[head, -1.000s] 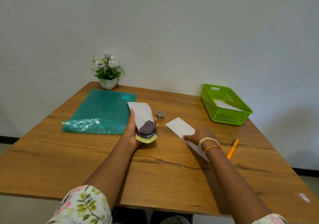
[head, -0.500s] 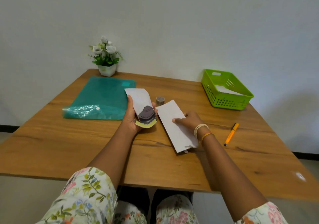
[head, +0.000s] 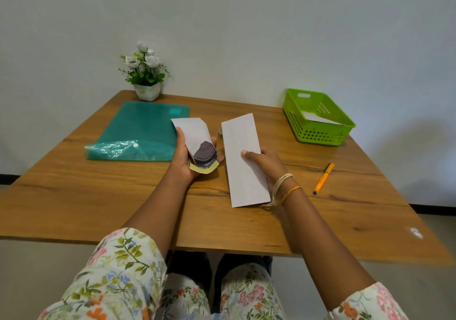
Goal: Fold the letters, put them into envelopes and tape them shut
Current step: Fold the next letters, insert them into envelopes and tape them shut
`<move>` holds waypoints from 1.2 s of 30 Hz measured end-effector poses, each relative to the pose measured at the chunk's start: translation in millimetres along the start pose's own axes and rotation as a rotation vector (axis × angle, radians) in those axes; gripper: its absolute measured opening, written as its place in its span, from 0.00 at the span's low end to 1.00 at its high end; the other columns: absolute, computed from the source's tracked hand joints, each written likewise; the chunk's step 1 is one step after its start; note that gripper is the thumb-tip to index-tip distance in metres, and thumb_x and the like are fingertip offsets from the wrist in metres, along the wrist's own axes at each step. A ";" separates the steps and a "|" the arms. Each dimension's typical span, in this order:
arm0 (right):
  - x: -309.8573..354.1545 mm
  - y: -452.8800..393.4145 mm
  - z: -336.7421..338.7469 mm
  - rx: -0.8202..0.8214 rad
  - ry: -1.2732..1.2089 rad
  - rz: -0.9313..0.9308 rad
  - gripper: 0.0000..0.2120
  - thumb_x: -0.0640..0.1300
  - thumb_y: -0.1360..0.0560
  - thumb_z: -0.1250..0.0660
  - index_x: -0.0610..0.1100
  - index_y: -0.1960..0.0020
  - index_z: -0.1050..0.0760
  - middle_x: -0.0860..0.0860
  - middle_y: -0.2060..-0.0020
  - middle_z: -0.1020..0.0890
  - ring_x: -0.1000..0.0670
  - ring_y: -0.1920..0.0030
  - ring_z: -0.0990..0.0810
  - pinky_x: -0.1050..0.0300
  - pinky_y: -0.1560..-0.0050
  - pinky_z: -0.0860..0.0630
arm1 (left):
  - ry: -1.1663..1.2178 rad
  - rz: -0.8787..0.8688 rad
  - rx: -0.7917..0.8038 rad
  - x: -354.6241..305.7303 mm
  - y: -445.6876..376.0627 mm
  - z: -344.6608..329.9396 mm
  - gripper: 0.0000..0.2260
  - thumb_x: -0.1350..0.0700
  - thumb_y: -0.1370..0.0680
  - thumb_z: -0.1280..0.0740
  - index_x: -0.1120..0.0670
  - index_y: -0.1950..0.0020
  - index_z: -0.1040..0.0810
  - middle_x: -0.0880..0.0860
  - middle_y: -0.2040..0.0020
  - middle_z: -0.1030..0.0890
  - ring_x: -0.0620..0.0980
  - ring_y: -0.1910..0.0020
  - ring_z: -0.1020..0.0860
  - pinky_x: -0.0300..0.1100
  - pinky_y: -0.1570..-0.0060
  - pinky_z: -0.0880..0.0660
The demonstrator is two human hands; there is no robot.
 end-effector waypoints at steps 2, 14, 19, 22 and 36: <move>-2.9 -0.8 -1.3 0.075 -0.120 -0.057 0.12 0.42 0.26 0.31 0.40 0.44 0.26 0.42 0.55 0.17 0.43 0.59 0.17 0.50 0.57 0.19 | 0.031 -0.007 0.000 -0.2 1.7 -1.5 0.33 0.32 0.31 0.31 0.52 0.35 0.27 0.60 0.45 0.20 0.56 0.49 0.19 0.65 0.44 0.26; -1.6 16.0 5.7 0.847 -0.079 -0.177 0.24 0.39 0.31 0.29 0.43 0.35 0.26 0.44 0.50 0.18 0.51 0.64 0.16 0.60 0.67 0.19 | -0.023 0.001 0.001 -3.5 5.0 -4.3 0.37 0.27 0.32 0.36 0.52 0.34 0.26 0.60 0.45 0.20 0.58 0.51 0.20 0.61 0.46 0.23; -5.5 19.9 -5.0 0.815 -0.085 -0.194 0.14 0.38 0.27 0.33 0.39 0.42 0.25 0.47 0.61 0.16 0.53 0.68 0.17 0.63 0.71 0.21 | -0.030 0.013 -0.002 -3.8 4.7 -4.8 0.37 0.26 0.32 0.37 0.52 0.35 0.26 0.60 0.47 0.20 0.57 0.51 0.20 0.61 0.56 0.21; -6.9 20.0 -4.3 0.710 -0.099 -0.201 0.07 0.36 0.24 0.36 0.39 0.47 0.23 0.48 0.66 0.16 0.53 0.71 0.18 0.63 0.73 0.22 | -0.015 -0.029 0.014 -4.2 1.5 -5.0 0.35 0.26 0.31 0.39 0.52 0.37 0.25 0.61 0.51 0.19 0.57 0.53 0.20 0.63 0.54 0.22; -2.7 27.1 -12.9 0.571 -0.066 -0.359 0.04 0.39 0.24 0.34 0.38 0.53 0.24 0.46 0.69 0.17 0.50 0.73 0.18 0.62 0.75 0.23 | -0.099 -0.099 0.010 -6.0 -5.7 0.0 0.37 0.26 0.31 0.40 0.53 0.33 0.29 0.62 0.52 0.19 0.58 0.53 0.19 0.62 0.47 0.23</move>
Point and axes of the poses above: each hand's wrist, its own y-axis away from the middle knuckle, its own z-axis out of the back of the hand, x = y × z, the point moved 2 cm from there along -y, towards the middle knuckle
